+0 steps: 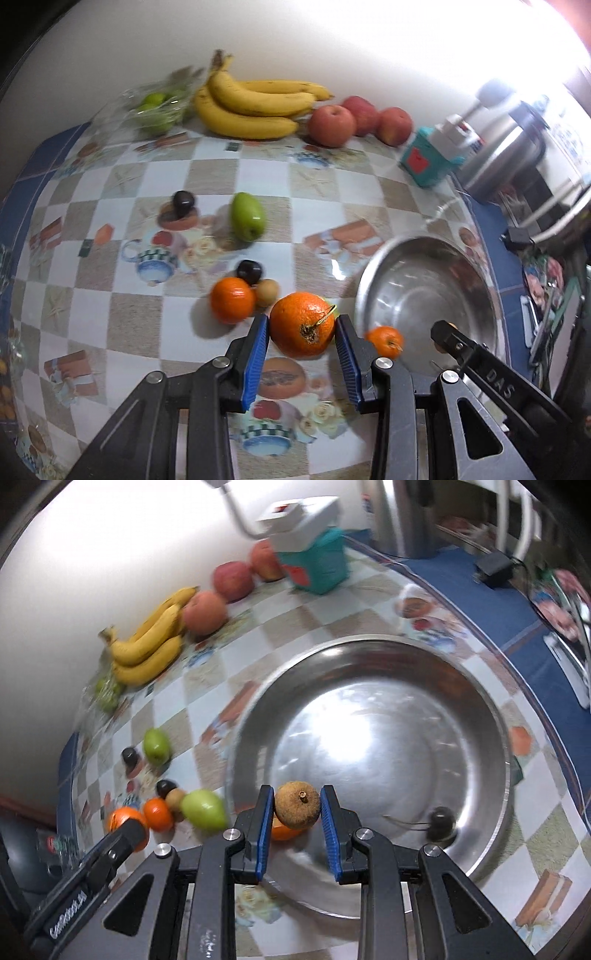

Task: Organize fruits
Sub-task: 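Carry both fruits over the bowl and open the left gripper to drop the orange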

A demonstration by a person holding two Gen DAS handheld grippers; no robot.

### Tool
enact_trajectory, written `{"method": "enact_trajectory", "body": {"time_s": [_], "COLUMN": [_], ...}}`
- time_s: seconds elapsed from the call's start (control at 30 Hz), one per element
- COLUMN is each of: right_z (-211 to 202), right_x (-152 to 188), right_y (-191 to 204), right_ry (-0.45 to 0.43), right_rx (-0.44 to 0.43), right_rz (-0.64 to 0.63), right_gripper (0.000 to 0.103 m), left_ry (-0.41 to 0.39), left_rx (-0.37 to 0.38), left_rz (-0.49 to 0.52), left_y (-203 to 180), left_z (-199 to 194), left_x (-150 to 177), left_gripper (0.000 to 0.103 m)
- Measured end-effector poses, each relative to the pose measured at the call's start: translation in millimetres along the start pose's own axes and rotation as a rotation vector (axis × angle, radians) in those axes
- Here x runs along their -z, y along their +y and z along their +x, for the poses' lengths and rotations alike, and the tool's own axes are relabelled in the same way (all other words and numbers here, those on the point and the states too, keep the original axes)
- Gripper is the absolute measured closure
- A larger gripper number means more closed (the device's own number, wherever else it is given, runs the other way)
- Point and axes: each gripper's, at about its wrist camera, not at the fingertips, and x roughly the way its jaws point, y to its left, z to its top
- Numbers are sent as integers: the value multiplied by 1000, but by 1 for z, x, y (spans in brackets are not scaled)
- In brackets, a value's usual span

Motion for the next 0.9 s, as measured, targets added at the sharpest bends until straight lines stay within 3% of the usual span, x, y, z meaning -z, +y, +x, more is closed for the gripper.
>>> {"method": "enact_trajectory", "body": {"time_s": [0.37, 0.57, 0.9], "right_z": [-10, -13, 0], "right_x": [-8, -9, -7], "right_y": [-56, -70, -77], "right_ry": [-43, -61, -29], "right_rx": [79, 102, 116], "right_rz": [140, 168, 173], "right_gripper": [76, 76, 76], "left_ry": [21, 71, 139], "left_rx": [72, 127, 118], "left_rz": [165, 181, 206], "left_y": [-65, -80, -91], "left_z": [11, 19, 38], "left_x": [16, 23, 36], "left_gripper": [63, 63, 63]}}
